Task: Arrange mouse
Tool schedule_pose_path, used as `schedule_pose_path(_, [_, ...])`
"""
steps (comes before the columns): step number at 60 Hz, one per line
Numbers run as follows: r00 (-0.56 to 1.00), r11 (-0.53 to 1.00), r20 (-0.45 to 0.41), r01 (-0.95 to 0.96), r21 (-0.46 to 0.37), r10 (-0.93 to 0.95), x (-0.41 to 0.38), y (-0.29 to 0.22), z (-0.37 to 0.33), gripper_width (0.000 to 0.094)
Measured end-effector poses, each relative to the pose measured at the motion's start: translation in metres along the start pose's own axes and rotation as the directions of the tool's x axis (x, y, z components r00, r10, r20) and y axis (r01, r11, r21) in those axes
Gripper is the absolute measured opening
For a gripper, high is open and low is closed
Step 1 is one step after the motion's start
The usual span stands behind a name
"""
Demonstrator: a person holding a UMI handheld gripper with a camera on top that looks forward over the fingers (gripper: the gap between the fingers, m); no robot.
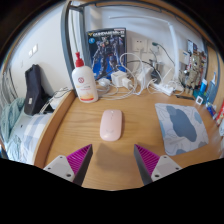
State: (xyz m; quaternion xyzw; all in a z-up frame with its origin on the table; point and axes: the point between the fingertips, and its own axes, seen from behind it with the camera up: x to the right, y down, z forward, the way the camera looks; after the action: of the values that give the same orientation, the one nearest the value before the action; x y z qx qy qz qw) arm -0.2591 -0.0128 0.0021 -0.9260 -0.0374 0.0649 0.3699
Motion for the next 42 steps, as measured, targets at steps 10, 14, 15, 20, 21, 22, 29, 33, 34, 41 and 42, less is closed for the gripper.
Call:
schedule_pose_path(10, [0.999,0.999,-0.016,0.038,-0.026,-0.039,-0.016,-0.026,0.046,0.0831])
schedule_pose_path(14, [0.999,0.999,-0.027,0.044,-0.019,-0.045,-0.019,-0.039,0.059,0.0830])
schedule_pose_path(15, [0.999,0.999,-0.030,0.044,-0.017,-0.044,-0.020,-0.041,0.062,0.0830])
schedule_pose_path(20, [0.998,0.999,-0.033,0.051,-0.011,-0.051,-0.022,-0.051,0.072,0.0822])
schedule_pose_path(21, [0.998,0.999,-0.032,0.049,-0.010,-0.049,-0.022,-0.052,0.073,0.0814])
schedule_pose_path(22, [0.998,0.999,-0.033,0.047,-0.009,-0.047,-0.022,-0.054,0.074,0.0808])
schedule_pose_path(29, [0.998,1.000,-0.059,0.022,0.000,-0.022,-0.016,-0.061,0.080,0.0687])
schedule_pose_path(33, [0.997,1.000,-0.077,0.003,0.005,-0.003,-0.011,-0.063,0.081,0.0570])
schedule_pose_path(34, [0.997,1.000,-0.083,-0.003,0.006,0.004,-0.009,-0.063,0.081,0.0554])
schedule_pose_path(41, [0.995,1.000,-0.103,-0.015,0.011,0.017,-0.006,-0.063,0.082,0.0363])
schedule_pose_path(42, [0.994,1.000,-0.104,-0.020,0.013,0.021,-0.006,-0.063,0.082,0.0358])
